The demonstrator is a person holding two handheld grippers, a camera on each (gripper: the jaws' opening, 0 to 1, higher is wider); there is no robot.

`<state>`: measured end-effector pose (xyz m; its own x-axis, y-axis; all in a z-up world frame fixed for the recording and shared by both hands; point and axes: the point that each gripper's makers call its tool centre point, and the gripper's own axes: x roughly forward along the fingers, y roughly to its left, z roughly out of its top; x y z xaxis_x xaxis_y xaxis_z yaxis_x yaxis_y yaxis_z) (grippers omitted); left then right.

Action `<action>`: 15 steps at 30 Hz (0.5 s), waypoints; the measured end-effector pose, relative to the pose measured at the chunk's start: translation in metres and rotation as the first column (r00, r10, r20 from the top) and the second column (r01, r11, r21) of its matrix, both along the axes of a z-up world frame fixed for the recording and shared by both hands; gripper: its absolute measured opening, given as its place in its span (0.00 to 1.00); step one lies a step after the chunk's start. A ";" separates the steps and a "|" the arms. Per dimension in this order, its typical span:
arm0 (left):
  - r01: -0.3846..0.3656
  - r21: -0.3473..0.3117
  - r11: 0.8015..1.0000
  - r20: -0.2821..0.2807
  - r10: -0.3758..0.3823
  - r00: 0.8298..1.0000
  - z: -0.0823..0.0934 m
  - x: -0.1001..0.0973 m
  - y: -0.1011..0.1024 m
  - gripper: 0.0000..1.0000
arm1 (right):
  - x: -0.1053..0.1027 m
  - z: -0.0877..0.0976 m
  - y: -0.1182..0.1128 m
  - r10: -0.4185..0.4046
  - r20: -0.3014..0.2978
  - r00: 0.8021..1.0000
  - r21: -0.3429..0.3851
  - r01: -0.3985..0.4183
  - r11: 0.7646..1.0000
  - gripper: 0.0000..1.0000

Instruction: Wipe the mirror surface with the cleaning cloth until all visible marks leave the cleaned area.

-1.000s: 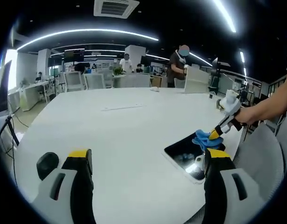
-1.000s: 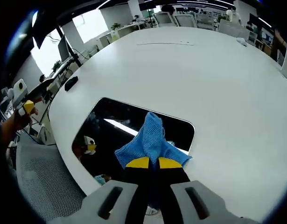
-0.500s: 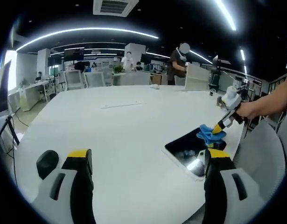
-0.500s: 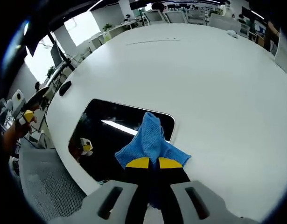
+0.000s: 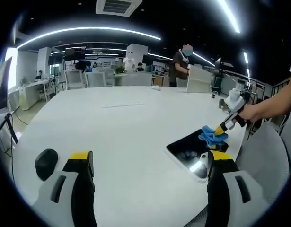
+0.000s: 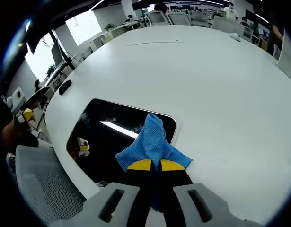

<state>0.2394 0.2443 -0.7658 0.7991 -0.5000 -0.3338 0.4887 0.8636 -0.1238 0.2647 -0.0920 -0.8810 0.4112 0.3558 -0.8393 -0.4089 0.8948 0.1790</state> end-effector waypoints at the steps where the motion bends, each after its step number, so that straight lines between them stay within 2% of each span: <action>1: 0.001 0.001 1.000 -0.001 -0.001 1.000 0.000 0.000 0.000 0.99 | 0.000 0.000 0.000 -0.002 0.003 1.000 0.000 0.002 1.000 0.00; 7: 0.010 0.007 1.000 0.008 -0.010 1.000 0.000 0.000 -0.003 0.99 | -0.002 0.001 0.002 -0.011 0.015 1.000 -0.014 0.011 1.000 0.00; 15: 0.002 -0.006 1.000 -0.014 -0.002 1.000 -0.004 -0.004 -0.004 0.99 | -0.019 0.001 0.003 -0.016 -0.009 1.000 -0.010 0.016 1.000 0.00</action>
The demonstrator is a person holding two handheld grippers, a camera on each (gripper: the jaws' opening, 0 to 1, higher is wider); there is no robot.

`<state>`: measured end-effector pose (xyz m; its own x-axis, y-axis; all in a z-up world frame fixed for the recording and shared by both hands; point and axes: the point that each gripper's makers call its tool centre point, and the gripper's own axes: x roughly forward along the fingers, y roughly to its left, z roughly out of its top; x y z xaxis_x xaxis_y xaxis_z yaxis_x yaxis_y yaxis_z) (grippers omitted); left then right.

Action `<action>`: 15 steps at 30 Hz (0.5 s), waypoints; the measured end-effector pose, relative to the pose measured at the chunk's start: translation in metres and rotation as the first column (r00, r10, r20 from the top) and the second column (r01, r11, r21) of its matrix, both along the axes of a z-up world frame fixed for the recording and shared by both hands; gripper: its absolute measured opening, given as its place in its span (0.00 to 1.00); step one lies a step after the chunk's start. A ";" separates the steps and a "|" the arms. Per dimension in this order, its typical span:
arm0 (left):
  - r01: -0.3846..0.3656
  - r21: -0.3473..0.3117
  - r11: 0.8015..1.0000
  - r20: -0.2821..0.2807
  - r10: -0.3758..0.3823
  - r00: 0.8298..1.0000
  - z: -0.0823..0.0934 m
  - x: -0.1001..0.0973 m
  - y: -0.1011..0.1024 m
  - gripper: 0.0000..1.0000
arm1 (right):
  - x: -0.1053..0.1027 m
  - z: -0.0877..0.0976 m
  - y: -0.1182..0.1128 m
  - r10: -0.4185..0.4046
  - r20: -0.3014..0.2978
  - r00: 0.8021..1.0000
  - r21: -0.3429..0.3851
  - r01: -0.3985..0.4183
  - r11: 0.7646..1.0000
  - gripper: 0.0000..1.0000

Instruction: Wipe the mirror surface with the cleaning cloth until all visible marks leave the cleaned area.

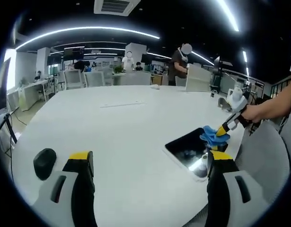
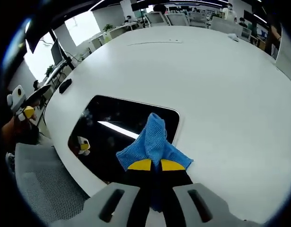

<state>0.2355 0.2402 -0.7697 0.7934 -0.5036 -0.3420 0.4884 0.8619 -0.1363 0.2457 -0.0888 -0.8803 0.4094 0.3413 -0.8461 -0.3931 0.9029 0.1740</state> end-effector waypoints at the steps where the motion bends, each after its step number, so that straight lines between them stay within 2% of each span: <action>1: -0.003 -0.003 1.000 0.000 0.003 1.000 0.000 0.000 0.001 0.99 | -0.001 0.000 0.000 0.001 -0.002 1.000 0.001 -0.001 1.000 0.00; 15: -0.002 0.014 1.000 0.003 0.002 1.000 -0.003 -0.007 0.002 0.99 | -0.022 0.000 0.002 0.001 -0.023 1.000 0.012 0.000 1.000 0.00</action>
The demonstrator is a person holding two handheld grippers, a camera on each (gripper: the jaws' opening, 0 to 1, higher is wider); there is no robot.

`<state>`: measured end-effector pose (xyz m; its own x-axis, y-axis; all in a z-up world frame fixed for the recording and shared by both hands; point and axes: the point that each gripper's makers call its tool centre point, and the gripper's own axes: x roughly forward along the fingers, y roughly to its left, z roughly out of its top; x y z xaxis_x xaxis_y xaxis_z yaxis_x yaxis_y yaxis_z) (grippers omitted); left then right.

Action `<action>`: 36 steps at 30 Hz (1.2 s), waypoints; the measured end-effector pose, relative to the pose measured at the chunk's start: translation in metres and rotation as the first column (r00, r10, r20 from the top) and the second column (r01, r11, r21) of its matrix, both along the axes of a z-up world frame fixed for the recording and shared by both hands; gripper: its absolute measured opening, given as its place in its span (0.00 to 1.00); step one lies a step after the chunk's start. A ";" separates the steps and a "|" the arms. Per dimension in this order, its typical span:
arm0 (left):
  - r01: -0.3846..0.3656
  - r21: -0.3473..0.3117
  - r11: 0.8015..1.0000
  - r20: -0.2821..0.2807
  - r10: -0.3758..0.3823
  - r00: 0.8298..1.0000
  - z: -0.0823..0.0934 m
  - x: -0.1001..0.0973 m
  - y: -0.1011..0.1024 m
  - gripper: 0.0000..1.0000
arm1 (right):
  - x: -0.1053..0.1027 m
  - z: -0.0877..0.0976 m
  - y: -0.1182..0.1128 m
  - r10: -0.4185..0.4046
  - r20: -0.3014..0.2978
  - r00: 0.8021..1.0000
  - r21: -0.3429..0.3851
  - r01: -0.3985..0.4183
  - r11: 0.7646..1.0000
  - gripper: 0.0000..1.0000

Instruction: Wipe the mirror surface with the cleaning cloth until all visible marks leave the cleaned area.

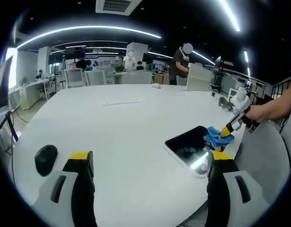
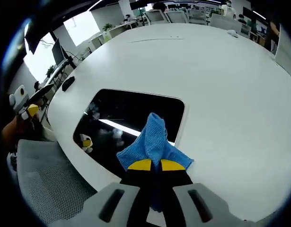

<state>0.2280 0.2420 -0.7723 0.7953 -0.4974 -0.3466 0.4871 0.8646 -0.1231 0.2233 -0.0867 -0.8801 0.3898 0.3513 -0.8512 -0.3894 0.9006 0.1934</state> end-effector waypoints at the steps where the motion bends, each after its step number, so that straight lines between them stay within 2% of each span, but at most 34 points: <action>1: 0.001 0.000 1.000 -0.001 -0.001 1.000 0.000 -0.001 -0.001 0.99 | -0.001 0.000 0.000 0.000 -0.004 1.000 0.001 0.000 1.000 0.00; 22: 0.011 0.005 1.000 -0.006 -0.011 1.000 -0.001 -0.006 -0.007 0.99 | -0.014 -0.001 0.002 -0.002 -0.055 0.998 0.016 0.003 1.000 0.00; 36: 0.010 0.008 1.000 -0.012 -0.010 1.000 -0.004 -0.004 0.001 0.99 | -0.015 -0.001 0.009 0.005 -0.059 0.998 0.023 -0.004 1.000 0.00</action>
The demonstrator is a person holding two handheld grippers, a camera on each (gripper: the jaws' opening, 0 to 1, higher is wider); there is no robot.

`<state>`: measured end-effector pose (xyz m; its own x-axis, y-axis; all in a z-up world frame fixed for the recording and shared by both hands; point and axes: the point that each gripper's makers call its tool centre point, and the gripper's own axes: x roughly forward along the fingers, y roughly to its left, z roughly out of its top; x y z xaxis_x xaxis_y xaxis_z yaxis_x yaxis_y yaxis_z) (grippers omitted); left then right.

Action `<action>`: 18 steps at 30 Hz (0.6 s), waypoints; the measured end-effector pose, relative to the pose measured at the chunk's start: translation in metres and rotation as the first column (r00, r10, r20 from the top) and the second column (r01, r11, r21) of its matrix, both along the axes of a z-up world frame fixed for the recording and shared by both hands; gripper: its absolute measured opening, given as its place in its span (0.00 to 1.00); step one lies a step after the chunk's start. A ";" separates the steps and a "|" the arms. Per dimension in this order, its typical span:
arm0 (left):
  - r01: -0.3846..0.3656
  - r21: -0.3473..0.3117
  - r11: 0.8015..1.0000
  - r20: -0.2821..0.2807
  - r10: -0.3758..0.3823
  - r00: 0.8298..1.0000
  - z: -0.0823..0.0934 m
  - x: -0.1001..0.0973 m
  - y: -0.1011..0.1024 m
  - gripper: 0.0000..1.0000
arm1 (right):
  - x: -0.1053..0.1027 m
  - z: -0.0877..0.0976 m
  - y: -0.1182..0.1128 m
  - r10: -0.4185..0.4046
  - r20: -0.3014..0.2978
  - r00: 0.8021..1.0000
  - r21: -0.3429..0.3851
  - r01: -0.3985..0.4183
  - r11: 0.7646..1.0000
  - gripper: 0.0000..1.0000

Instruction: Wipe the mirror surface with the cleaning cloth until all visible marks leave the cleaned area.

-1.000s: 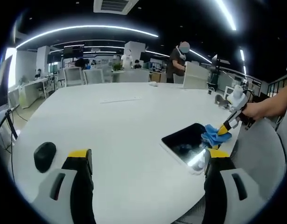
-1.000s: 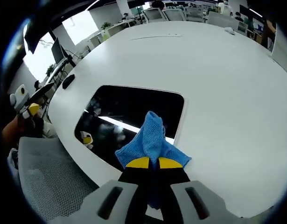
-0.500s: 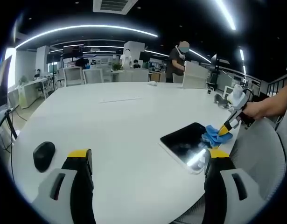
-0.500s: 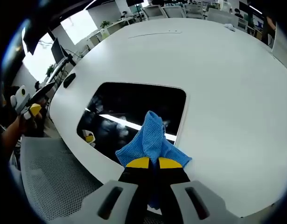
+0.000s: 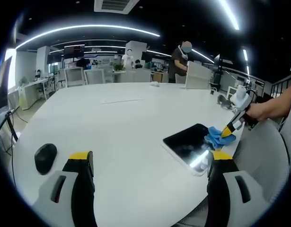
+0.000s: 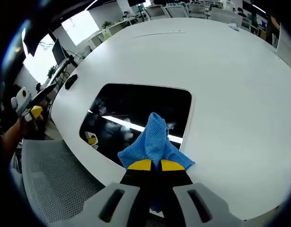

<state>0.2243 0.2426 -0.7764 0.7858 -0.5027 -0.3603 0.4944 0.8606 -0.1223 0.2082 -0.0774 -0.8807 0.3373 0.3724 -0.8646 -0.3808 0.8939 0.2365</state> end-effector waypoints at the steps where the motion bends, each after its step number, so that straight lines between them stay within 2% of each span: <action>1: 0.000 0.000 1.000 0.000 0.000 1.000 0.001 0.000 0.000 0.99 | 0.000 0.000 0.001 0.005 0.001 1.000 -0.004 -0.005 1.000 0.00; 9: 0.006 0.022 1.000 -0.005 -0.006 1.000 0.000 -0.004 -0.001 0.99 | 0.000 0.000 0.012 0.019 -0.004 1.000 0.008 -0.019 1.000 0.00; 18: 0.007 0.019 1.000 -0.011 -0.007 1.000 0.001 -0.006 -0.004 0.99 | 0.000 0.000 0.029 0.046 -0.013 0.999 0.018 -0.046 0.999 0.00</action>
